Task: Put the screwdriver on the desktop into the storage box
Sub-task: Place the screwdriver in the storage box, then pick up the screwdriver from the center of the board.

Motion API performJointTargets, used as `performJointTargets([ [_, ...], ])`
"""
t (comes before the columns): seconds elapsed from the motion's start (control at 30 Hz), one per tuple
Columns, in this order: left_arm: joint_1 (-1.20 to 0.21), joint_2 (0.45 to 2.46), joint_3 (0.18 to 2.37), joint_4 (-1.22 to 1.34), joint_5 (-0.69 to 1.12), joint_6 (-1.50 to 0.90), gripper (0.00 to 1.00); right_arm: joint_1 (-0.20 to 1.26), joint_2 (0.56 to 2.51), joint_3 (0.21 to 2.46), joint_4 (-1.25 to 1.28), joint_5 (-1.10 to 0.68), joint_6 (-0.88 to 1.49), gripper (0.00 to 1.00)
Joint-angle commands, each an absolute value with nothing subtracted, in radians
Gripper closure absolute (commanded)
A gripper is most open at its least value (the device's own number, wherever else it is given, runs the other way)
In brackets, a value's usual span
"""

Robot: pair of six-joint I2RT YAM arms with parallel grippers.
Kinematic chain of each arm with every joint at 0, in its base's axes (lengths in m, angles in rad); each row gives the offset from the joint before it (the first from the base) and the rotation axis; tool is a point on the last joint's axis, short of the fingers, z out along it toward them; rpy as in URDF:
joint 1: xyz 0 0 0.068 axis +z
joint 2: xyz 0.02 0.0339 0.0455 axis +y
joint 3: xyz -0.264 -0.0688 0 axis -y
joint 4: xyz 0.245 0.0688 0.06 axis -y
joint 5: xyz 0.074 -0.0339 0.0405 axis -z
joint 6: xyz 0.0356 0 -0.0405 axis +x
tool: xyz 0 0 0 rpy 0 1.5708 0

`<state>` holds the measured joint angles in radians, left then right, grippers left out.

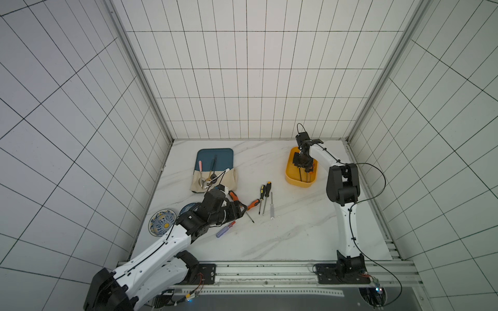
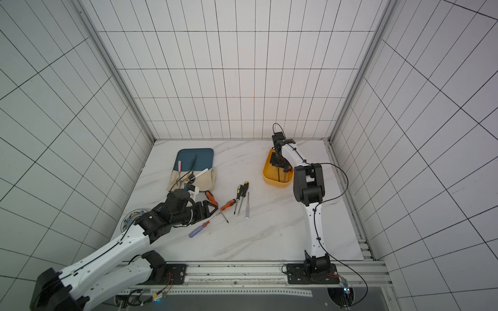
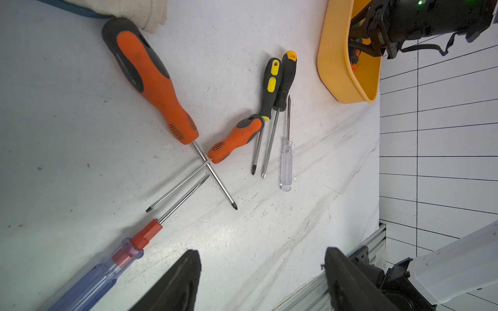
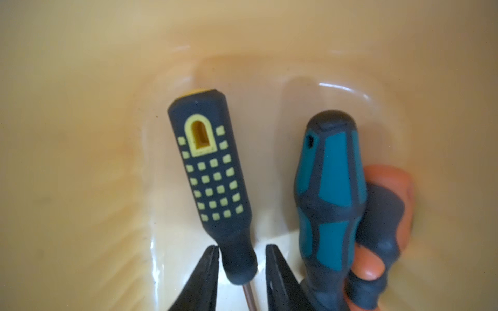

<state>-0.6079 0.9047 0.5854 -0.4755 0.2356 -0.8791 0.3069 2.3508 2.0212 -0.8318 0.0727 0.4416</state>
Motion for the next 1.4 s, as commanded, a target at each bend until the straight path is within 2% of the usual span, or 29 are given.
performJointTargets([
  [0.0, -0.605, 0.899, 0.593, -0.474, 0.224, -0.867, 0.23, 0.307, 2.257, 1.967, -0.833, 0.1, 0.461, 0.66],
  [0.4, -0.592, 0.929, 0.629, -0.513, 0.185, -0.851, 0.24, 0.344, 1.957, 1.696, -0.738, 0.061, 0.469, 0.65],
  [0.83, -0.555, 1.051, 0.685, -0.684, 0.056, -0.832, 0.3, 0.515, 1.611, 1.273, -0.589, 0.001, 0.511, 0.64],
  [1.03, -0.555, 1.085, 0.621, -0.665, 0.026, -0.871, 0.31, 0.574, 1.501, 1.119, -0.54, -0.015, 0.538, 0.64],
  [1.37, -0.558, 1.108, 0.541, -0.653, 0.005, -0.902, 0.28, 0.615, 1.412, 0.987, -0.533, -0.01, 0.548, 0.64],
])
